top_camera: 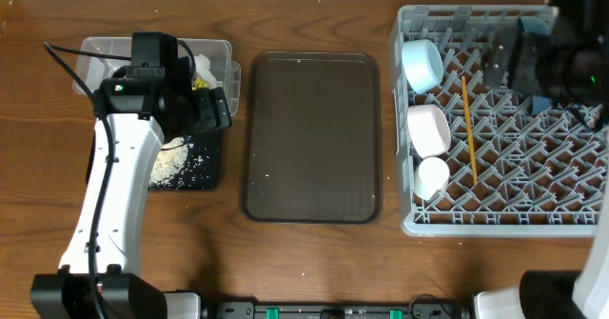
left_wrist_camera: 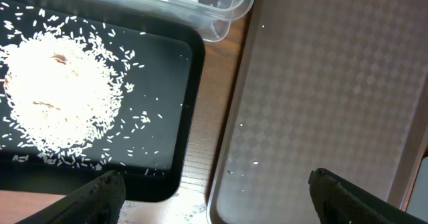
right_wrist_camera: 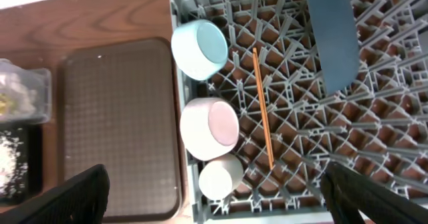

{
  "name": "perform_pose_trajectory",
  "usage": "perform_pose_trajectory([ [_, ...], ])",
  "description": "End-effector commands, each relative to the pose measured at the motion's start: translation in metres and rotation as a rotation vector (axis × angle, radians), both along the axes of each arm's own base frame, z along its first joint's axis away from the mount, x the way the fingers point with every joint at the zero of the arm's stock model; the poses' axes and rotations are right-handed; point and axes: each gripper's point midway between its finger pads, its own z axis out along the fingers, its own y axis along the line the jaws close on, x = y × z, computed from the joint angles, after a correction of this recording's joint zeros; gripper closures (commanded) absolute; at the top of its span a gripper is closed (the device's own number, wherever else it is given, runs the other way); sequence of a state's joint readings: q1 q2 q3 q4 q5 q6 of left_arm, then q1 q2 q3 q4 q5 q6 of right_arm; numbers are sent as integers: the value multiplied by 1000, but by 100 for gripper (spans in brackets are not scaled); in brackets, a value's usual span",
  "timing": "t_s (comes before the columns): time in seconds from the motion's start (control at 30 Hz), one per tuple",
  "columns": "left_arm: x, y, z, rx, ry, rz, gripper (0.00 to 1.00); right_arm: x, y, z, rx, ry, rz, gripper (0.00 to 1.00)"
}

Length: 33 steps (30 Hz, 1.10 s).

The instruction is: Sort waste into correct bins and load items into the dishwasher rack

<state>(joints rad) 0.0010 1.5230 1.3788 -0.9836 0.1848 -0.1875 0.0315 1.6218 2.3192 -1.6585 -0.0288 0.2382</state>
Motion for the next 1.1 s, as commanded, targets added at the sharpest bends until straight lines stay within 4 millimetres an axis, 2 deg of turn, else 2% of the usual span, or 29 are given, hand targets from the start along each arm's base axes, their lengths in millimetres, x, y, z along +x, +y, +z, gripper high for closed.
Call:
perform_pose_trajectory([
  [0.0, 3, 0, 9, -8, -25, 6, 9, -17, -6, 6, -17, -2, -46, 1],
  [0.17, 3, 0, 9, -7, -26, 6, 9, -40, -13, 29, -77, -85, -17, 1],
  [0.3, 3, 0, 9, -8, -25, 6, 9, -54, -15, 39, -126, -126, 27, 1],
  [0.37, 3, 0, 9, -8, -25, 6, 10, -52, -15, 45, -124, -165, 22, 1],
  [0.5, 3, 0, 9, -8, -25, 6, 10, -33, -9, 63, -92, -334, 29, 1],
  [0.57, 3, 0, 9, -8, -25, 6, 10, -27, -8, 60, -88, -393, 30, 1],
  [0.73, 3, 0, 9, -8, -25, 6, 9, -19, -1, 26, -74, -503, 65, 1],
  [0.87, 3, 0, 9, -8, -25, 6, 10, -24, 11, -23, -95, -568, 179, 1],
  [1.07, 3, 0, 9, -8, -25, 6, 9, -40, 12, -107, -109, -671, 188, 1],
])
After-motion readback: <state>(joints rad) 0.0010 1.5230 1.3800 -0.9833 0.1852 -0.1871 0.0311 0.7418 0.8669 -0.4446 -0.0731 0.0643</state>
